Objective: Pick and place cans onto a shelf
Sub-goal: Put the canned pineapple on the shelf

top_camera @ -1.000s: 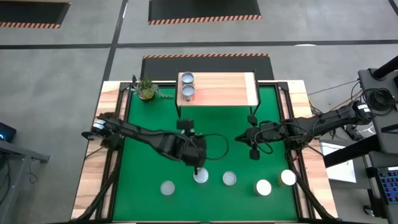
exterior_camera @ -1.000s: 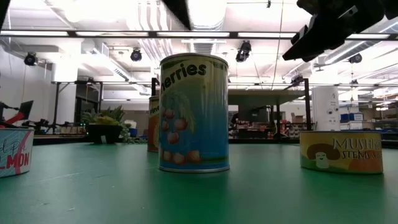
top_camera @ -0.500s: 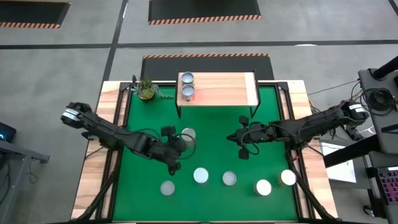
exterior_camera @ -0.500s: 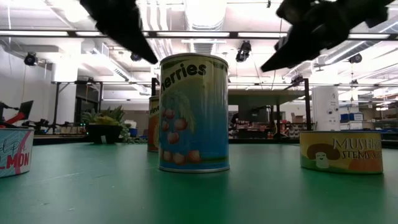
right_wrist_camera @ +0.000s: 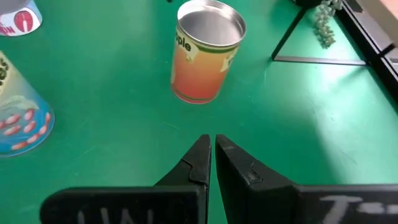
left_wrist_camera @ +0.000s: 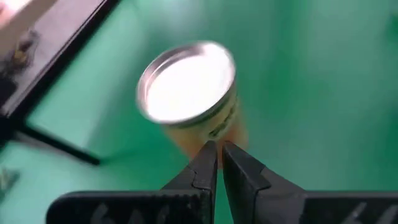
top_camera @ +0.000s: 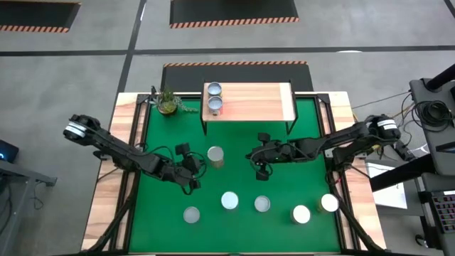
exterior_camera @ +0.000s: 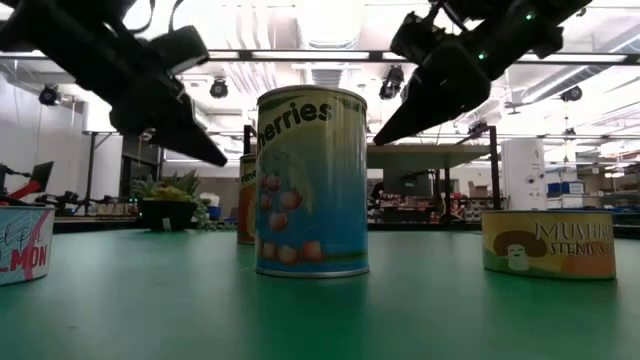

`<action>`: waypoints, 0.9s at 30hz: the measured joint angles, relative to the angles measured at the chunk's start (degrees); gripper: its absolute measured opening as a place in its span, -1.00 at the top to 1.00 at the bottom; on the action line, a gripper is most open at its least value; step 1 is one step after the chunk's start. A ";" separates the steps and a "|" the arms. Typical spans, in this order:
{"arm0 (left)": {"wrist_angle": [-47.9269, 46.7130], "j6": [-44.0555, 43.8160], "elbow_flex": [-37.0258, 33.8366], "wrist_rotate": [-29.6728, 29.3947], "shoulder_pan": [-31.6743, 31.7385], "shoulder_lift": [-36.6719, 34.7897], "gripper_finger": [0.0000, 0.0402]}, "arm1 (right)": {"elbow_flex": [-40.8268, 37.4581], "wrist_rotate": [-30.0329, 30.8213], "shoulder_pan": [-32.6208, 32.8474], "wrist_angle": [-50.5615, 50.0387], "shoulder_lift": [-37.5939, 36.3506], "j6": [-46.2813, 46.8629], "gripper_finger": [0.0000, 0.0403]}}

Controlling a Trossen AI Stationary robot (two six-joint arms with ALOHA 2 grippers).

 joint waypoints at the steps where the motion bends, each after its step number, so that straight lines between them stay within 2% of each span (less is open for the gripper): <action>1: 0.05 -0.34 -0.25 0.53 0.11 0.05 0.96 | 0.21 -0.02 -0.03 0.76 0.81 -0.11 0.94; 5: 0.46 0.81 -0.68 3.93 0.16 -0.41 0.99 | 1.56 -0.24 -0.69 1.99 3.73 -0.86 0.94; 14: 0.56 13.52 -0.37 4.00 2.75 -7.30 1.00 | 6.69 -0.44 -2.15 1.91 8.84 -2.19 0.94; 22: 3.07 11.62 -6.35 4.01 4.38 -14.45 1.00 | 11.77 -0.46 -2.15 1.55 11.73 -2.06 0.94; 27: 5.04 11.76 -8.93 3.89 4.38 -16.55 1.00 | 13.80 -0.46 -2.15 1.68 13.58 -2.06 0.94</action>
